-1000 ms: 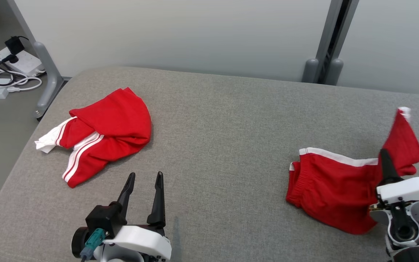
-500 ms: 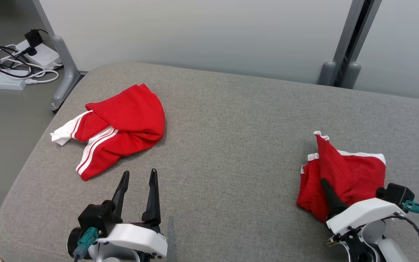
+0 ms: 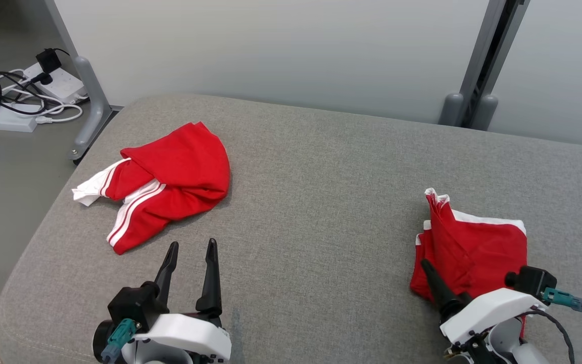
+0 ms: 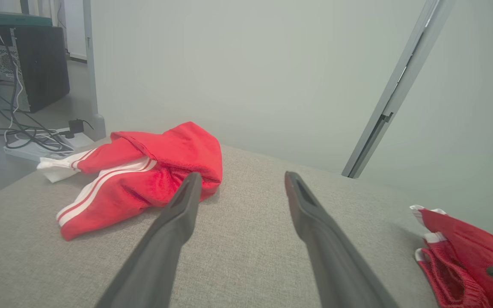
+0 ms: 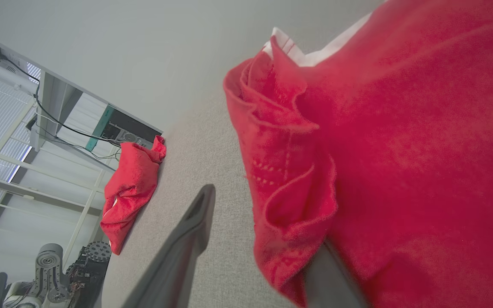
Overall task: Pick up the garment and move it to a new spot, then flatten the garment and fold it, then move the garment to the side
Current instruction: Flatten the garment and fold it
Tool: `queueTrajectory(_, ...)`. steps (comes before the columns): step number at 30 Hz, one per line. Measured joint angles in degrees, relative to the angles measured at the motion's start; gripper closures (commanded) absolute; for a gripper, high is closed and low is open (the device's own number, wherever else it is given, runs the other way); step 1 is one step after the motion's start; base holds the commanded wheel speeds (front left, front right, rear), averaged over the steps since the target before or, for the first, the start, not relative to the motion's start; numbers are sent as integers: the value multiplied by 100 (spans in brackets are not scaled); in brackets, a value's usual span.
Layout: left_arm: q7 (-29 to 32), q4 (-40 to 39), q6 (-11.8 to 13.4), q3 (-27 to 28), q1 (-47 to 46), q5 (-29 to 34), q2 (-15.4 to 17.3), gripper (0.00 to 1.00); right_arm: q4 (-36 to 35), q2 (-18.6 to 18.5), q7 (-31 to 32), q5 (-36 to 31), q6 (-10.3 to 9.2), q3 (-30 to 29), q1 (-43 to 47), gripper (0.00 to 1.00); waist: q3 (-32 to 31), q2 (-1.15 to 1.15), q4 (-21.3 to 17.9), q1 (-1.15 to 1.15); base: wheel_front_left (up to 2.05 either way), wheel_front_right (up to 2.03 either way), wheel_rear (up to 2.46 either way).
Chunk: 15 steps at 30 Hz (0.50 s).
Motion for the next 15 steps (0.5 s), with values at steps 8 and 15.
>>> queueTrajectory(8, 0, 29, -41, -2, 78, 14, 0, 0, -318, 5, 124, -140, 0, 413, 179, 0, -98, 0, -37, 0, 0, 0, 0)
queueTrajectory(15, 0, 36, -43, 7, 130, 45, 0, 0, -404, 16, 481, -237, 1, 1026, 303, 0, -145, 0, -87, 0, 0, 0, 0)
